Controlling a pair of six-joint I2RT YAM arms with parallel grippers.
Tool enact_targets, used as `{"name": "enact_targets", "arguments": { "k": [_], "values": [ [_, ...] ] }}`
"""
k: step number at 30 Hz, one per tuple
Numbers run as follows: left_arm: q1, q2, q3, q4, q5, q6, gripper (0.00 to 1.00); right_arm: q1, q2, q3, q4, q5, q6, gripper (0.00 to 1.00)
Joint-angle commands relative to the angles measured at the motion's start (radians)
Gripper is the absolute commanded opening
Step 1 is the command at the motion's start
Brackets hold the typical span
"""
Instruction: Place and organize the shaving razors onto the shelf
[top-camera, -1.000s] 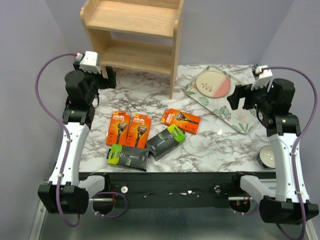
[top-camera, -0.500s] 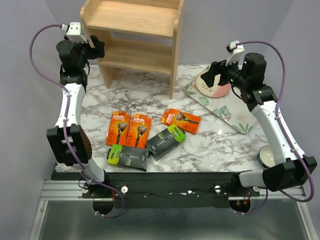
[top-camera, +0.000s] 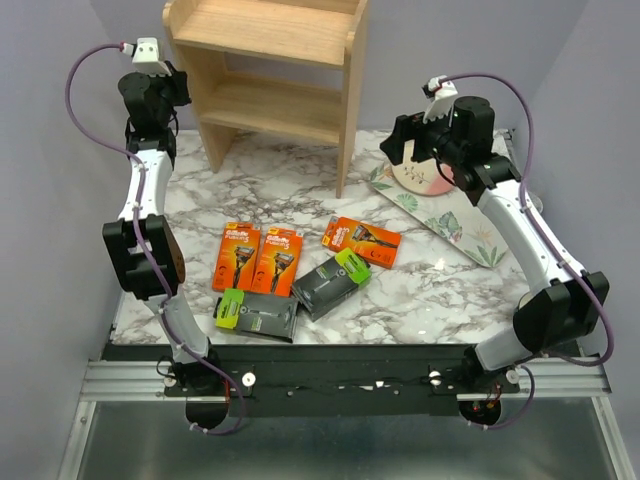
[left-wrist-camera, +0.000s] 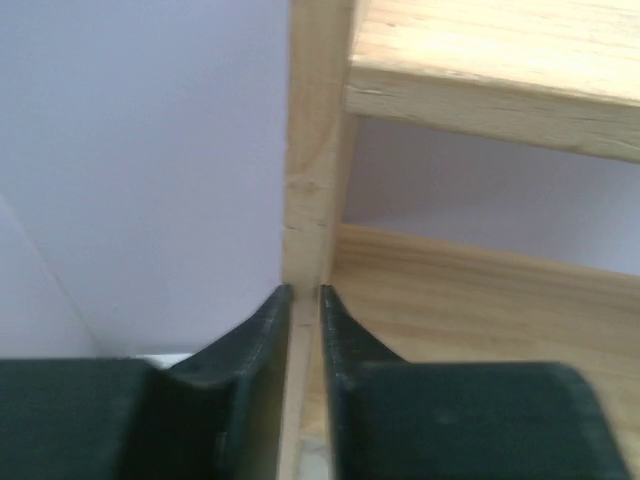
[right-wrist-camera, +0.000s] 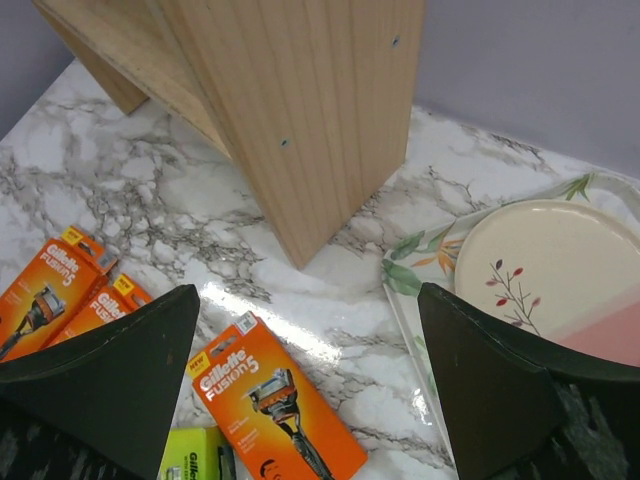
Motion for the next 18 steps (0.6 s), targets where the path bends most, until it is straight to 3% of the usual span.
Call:
{"name": "enact_targets", "arguments": {
  "k": [1,5,6,9,15,17,18],
  "values": [
    [-0.016,0.026,-0.017,0.092,0.005,0.039,0.13,0.033,0.08,0.087,0.039,0.058,0.031,0.99],
    [-0.013,-0.006,-0.08,0.126,-0.033,0.069,0.16,0.038,0.152,0.151,0.027,0.063,0.047,0.99],
    [-0.013,-0.014,-0.092,0.137,-0.045,0.078,0.38,0.038,0.157,0.159,0.024,0.064,0.045,0.99],
    [-0.012,-0.018,-0.112,0.149,-0.074,0.137,0.59,0.038,0.165,0.169,0.027,0.067,0.045,0.99],
    [-0.008,0.046,-0.046,0.157,0.031,0.166,0.61,0.038,0.148,0.121,0.033,0.071,0.047,1.0],
    [-0.013,0.092,0.019,0.136,0.025,0.168,0.56,0.038,0.142,0.112,0.036,0.069,0.047,1.0],
    [-0.013,0.103,0.035,0.132,0.022,0.169,0.47,0.038,0.143,0.11,0.037,0.072,0.047,1.0]
  ]
}}
